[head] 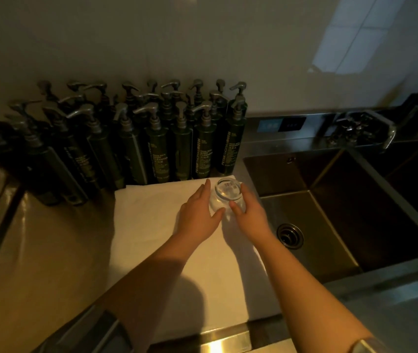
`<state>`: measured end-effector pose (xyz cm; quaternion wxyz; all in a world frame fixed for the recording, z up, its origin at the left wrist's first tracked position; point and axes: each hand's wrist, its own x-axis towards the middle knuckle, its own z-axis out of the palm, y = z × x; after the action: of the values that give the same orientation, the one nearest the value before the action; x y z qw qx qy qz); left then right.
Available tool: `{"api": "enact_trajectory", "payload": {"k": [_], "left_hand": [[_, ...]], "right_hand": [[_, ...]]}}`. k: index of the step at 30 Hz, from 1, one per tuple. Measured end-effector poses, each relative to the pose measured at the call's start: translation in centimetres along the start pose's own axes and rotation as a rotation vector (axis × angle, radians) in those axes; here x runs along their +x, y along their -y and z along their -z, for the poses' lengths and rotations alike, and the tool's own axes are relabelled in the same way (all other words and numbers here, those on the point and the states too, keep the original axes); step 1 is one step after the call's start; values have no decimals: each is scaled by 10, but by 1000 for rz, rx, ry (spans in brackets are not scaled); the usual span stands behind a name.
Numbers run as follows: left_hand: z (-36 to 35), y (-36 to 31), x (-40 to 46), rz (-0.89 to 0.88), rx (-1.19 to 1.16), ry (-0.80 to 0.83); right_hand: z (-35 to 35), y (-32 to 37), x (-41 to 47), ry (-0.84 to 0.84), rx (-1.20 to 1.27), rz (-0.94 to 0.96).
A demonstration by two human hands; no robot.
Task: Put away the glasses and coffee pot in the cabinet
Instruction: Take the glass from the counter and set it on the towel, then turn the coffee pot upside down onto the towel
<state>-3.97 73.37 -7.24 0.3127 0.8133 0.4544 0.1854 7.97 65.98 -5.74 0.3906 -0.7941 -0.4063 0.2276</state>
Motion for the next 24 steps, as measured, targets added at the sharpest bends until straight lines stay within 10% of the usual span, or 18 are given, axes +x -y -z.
{"api": "enact_trajectory", "payload": {"k": [24], "left_hand": [[156,106,-174,259,162,-392]], "right_hand": [[-130,123,-123,208,-161,445]]}}
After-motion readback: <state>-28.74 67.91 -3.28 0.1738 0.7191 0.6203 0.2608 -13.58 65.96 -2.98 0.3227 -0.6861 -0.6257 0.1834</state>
